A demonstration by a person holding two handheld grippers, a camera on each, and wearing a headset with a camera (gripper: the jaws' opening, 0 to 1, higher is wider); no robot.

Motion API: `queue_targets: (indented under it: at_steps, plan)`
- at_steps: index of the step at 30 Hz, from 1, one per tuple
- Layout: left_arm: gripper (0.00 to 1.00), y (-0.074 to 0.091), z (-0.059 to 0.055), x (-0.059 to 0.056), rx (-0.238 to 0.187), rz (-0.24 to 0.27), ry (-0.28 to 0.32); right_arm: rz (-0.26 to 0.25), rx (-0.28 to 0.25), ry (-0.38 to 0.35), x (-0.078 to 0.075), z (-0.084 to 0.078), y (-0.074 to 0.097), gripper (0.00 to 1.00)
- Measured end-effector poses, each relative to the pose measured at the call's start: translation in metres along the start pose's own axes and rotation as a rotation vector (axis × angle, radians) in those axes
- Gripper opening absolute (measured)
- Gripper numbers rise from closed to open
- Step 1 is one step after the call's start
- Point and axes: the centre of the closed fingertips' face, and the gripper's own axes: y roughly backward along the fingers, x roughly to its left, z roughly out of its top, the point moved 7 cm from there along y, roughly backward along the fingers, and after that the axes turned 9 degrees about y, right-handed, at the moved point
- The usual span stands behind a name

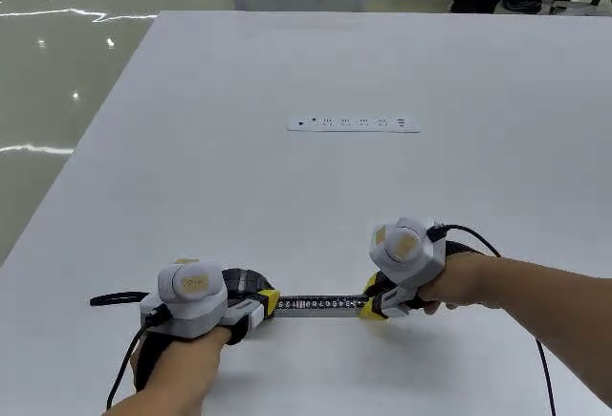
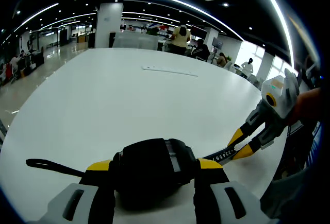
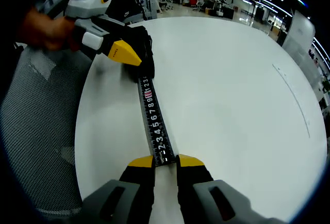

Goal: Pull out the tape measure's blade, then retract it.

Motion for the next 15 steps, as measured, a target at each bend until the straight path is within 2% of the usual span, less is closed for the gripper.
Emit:
queue_targets:
  at_steps: [15]
  plan:
    - [0.59, 0.0001, 0.0002, 0.0008, 0.000, 0.000, 0.006, -0.005, -0.003, 0.007, -0.0004, 0.0087, -0.0060, 0.14]
